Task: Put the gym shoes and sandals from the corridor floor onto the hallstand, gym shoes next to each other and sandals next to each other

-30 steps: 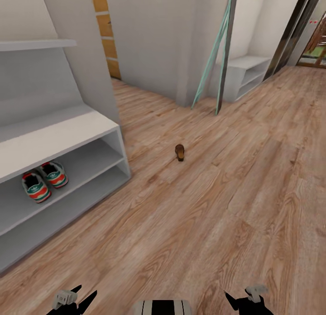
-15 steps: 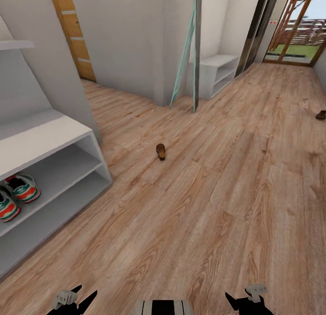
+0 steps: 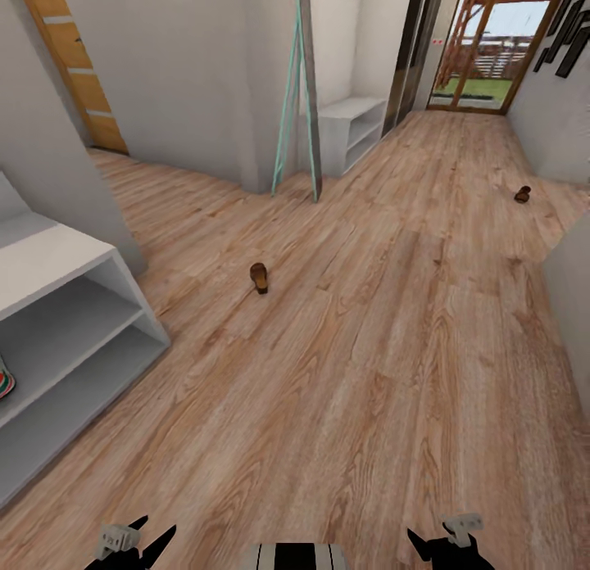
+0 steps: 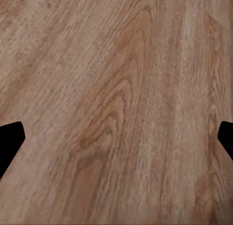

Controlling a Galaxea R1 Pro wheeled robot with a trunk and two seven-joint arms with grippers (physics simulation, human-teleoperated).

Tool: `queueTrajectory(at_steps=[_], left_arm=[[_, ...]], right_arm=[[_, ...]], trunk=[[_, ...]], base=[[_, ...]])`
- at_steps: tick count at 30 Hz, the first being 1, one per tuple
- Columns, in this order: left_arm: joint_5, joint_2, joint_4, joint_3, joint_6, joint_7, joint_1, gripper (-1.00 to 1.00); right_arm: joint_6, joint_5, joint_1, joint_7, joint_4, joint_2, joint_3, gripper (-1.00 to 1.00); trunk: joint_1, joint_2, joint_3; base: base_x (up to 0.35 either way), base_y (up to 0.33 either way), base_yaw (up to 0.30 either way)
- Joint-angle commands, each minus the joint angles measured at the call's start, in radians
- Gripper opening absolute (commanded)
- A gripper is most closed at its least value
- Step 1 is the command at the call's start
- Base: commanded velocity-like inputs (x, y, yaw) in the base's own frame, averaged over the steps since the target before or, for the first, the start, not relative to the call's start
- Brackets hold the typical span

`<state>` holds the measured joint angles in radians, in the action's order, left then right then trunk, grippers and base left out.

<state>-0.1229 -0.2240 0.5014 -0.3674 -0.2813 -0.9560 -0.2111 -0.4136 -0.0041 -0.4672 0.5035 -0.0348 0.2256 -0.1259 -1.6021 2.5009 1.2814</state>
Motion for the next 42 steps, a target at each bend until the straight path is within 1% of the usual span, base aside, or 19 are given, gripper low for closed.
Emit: queueTrajectory(at_steps=[1,19,42], left_arm=[[-0.001,0.0,-0.001,-0.002,-0.004,-0.004,-0.001,1.0],[-0.001,0.0,-0.001,-0.002,-0.004,-0.004,-0.001,1.0],[-0.001,0.001,-0.001,-0.001,-0.004,-0.004,-0.001,1.0]], right_arm=[[-0.001,0.0,-0.001,0.007,0.001,-0.001,-0.007,1.0],[0.001,0.0,-0.001,0.007,-0.001,-0.004,-0.006,1.0],[0.0,0.0,-0.001,0.007,-0.001,-0.005,-0.006,1.0]], trunk=[[0.0,0.0,0.001],[0.0,0.0,0.001],[0.0,0.0,0.001]], base=[[0.24,0.141,-0.042],[0.282,0.177,-0.006],[0.335,0.014,0.0]])
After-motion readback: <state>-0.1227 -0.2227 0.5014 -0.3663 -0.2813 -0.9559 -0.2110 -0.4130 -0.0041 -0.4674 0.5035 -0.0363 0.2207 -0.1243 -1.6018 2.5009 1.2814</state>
